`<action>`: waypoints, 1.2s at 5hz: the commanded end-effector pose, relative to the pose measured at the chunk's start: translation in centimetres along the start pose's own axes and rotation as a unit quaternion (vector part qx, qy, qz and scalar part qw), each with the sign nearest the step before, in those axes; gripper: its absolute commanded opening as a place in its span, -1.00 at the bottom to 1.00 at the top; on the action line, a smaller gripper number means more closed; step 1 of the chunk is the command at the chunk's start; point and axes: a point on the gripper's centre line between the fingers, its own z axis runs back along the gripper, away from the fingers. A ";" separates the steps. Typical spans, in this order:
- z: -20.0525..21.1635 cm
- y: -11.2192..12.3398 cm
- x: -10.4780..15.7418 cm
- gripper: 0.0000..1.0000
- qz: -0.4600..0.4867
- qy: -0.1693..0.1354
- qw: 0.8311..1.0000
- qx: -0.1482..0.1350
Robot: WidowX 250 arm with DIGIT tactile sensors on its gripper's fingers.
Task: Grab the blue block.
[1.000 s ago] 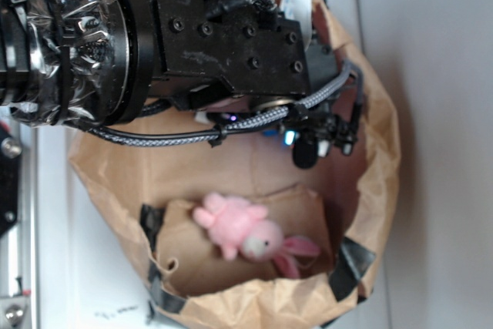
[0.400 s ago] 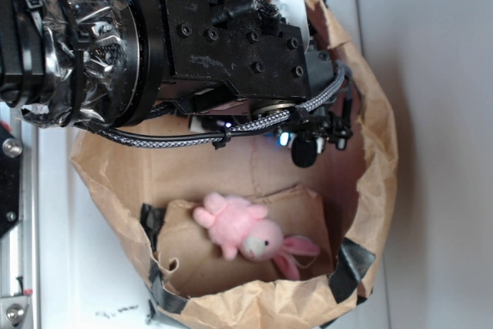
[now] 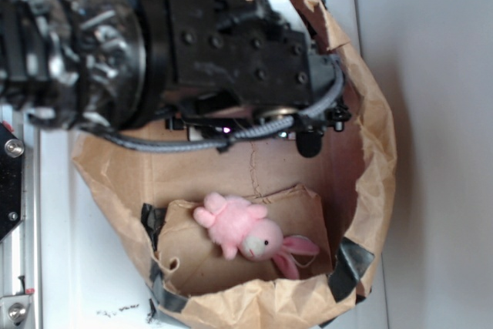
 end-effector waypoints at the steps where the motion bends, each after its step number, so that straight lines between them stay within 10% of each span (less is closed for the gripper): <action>1: 1.4 -0.3 0.5 1.00 0.015 -0.009 0.999 -0.031; 6: 1.9 -0.1 0.4 1.00 0.040 -0.018 0.998 -0.039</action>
